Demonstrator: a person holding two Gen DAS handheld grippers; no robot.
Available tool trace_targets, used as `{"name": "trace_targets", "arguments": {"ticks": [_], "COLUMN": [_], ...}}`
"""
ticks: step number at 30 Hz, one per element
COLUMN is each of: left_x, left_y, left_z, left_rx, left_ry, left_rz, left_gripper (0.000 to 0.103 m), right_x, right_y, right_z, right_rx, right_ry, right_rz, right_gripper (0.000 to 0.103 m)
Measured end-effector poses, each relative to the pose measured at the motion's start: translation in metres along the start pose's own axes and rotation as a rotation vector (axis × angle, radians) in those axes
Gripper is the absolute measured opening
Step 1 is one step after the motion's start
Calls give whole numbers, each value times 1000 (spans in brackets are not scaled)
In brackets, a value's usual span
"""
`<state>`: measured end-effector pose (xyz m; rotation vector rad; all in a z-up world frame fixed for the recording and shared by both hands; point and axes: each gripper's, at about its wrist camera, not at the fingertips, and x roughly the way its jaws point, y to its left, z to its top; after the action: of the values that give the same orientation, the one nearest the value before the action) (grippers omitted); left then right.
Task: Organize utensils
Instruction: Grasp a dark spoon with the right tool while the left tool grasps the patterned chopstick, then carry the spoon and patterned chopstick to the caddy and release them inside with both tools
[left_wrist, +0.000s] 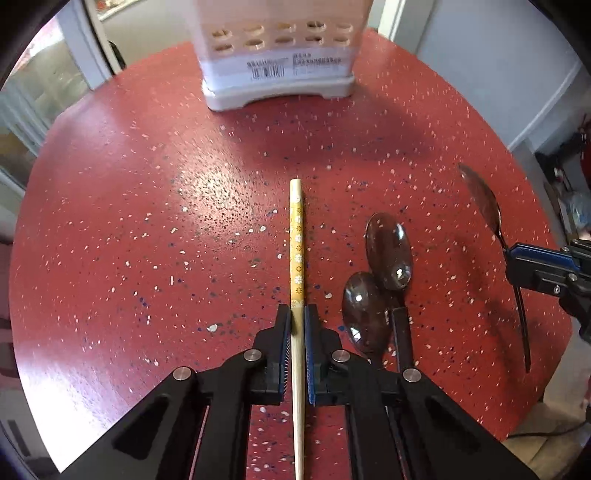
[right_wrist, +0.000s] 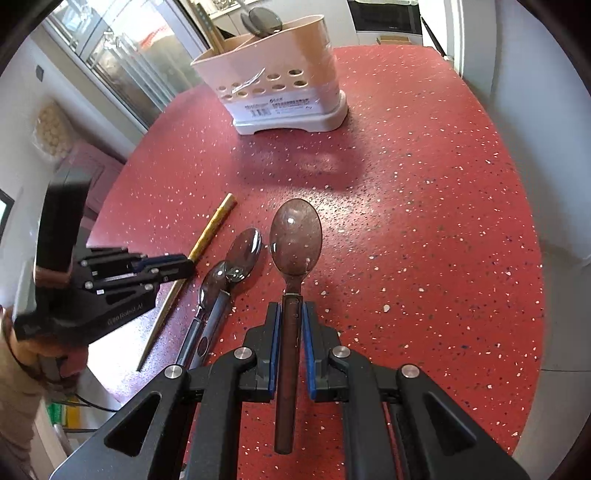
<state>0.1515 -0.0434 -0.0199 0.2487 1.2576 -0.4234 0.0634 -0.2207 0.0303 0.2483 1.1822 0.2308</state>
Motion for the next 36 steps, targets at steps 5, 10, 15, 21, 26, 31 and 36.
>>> {"name": "trace_targets", "arguments": {"ticks": [5,10,15,21,26,31,36], "left_x": [-32,-74,-106,-132,-144,-146,-142], "left_y": [-4,-11,-12,-21,-25,-23,-16], "left_z": [-17,-29,-32,-29,-27,-14,-3], "left_rx": [-31,-75,-108,-108,-107,-114,-126], "left_ry": [-127,-255,-364,-453,-510,-539,-562], "left_rz": [20,27,27,56,62,62,55], "left_gripper": [36,36,36,36,36,36,36], "right_x": [-8,-16,-24,-36,-48,-59,-65], "right_y": [-8,-9,-5,0,2,3,5], "right_z": [1,2,4,14,27,41,54], "right_rx": [19,18,2,-23,-34,-45,-52], "right_ry": [-28,-62,-93,-143,-183,-217,-237], "right_rz": [40,77,90,96,94,102,112], "right_gripper": [13,13,13,13,13,13,13]}}
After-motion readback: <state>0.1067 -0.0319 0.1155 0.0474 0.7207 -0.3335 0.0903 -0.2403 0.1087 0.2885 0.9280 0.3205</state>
